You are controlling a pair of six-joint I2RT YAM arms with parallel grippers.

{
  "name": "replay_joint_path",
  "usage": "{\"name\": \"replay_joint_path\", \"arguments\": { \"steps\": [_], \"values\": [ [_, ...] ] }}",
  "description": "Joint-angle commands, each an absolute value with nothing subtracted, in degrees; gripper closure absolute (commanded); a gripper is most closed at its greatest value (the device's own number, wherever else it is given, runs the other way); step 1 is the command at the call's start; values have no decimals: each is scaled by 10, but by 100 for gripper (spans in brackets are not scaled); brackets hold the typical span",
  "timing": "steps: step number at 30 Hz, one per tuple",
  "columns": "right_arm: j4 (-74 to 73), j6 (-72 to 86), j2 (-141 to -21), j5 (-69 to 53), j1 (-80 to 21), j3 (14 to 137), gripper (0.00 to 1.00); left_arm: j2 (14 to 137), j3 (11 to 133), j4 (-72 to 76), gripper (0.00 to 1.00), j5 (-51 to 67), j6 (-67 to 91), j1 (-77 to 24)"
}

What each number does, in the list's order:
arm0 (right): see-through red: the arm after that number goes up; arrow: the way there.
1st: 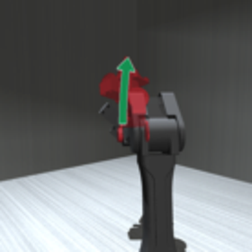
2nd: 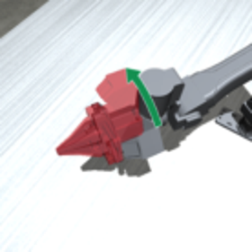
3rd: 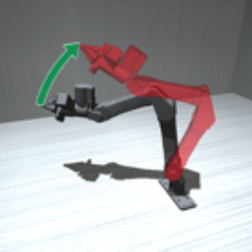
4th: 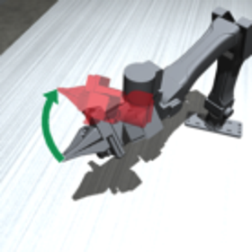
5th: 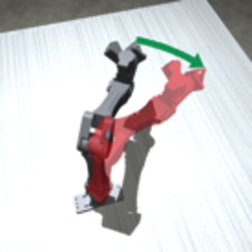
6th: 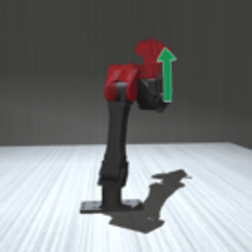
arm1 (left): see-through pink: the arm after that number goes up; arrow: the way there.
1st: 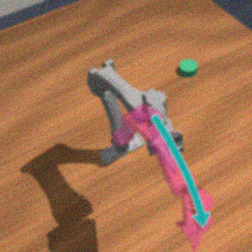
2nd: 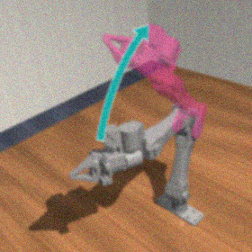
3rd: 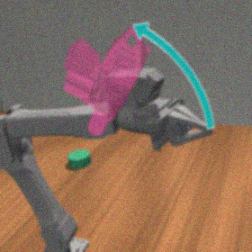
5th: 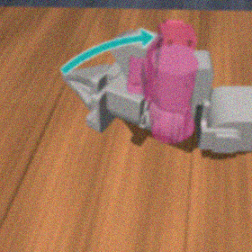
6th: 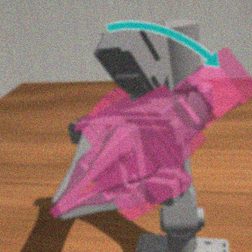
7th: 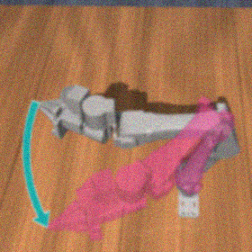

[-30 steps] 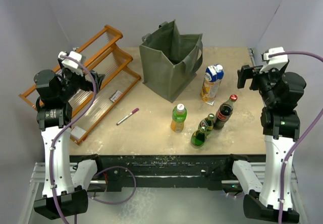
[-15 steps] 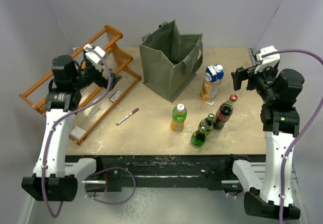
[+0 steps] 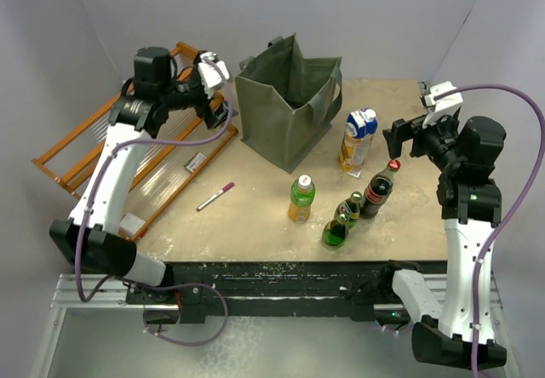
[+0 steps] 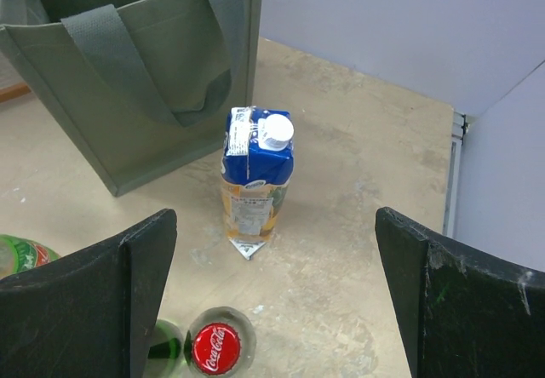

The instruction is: Place the beverage into the canvas bag

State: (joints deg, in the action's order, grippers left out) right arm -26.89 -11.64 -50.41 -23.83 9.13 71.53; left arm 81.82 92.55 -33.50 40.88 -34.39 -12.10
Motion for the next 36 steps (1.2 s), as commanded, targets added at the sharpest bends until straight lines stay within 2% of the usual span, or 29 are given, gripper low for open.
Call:
{"name": "replay_joint_path", "arguments": {
  "steps": [1,9,15,22,28,34,36],
  "values": [
    [-251,-121,-491,-256,92,709,0,884,1020,-378,0,440,-434,-154],
    [-244,-120,-472,-251,92,690,0,1004,1141,-427,13,425,-509,-211],
    [-242,-121,-456,-241,92,674,0,1081,1236,-475,14,421,-543,-235],
    [-239,-121,-439,-241,92,655,0,1158,1330,-552,20,399,-581,-246],
    [-238,-121,-438,-246,93,652,0,1193,1375,-618,42,373,-599,-250],
    [-246,-125,-456,-253,93,665,0,1149,1328,-636,66,362,-588,-258],
    [-245,-126,-461,-255,93,667,0,1132,1315,-650,69,363,-581,-261]
  ]
}}
